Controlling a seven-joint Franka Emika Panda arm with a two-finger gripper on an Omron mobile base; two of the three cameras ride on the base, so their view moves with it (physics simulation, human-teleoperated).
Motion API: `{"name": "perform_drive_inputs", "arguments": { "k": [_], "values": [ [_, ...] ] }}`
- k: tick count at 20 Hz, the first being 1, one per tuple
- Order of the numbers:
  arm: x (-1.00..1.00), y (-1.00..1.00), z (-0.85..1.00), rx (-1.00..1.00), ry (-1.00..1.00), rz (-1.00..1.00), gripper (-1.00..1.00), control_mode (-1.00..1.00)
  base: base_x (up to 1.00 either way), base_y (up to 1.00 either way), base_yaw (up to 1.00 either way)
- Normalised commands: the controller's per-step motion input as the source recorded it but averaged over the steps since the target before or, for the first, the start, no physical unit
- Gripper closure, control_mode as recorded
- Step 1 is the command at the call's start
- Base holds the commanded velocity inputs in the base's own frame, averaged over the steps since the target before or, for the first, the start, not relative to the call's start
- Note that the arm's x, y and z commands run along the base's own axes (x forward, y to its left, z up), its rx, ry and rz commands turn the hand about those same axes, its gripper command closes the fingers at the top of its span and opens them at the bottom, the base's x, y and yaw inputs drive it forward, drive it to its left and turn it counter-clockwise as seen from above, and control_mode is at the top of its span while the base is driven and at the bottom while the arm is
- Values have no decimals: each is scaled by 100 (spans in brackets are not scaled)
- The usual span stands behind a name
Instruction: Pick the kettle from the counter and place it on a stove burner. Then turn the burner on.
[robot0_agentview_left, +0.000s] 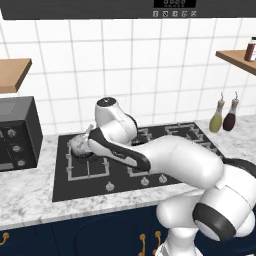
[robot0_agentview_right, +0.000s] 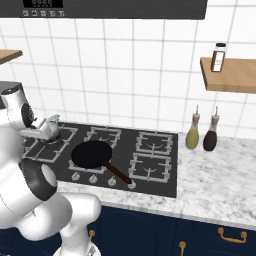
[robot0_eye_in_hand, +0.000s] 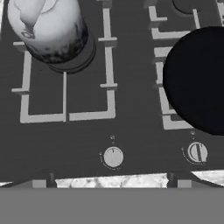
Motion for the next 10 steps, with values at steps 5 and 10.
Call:
{"name": "perform_drive_inputs", "arguments": {
  "k": [5, 10],
  "values": [
    [-45, -5, -6, 0, 9, 6, -100, -100, 0, 0, 0],
    [-21, 0, -16, 0, 6, -2, -100, -100, 0, 0, 0]
  ]
}}
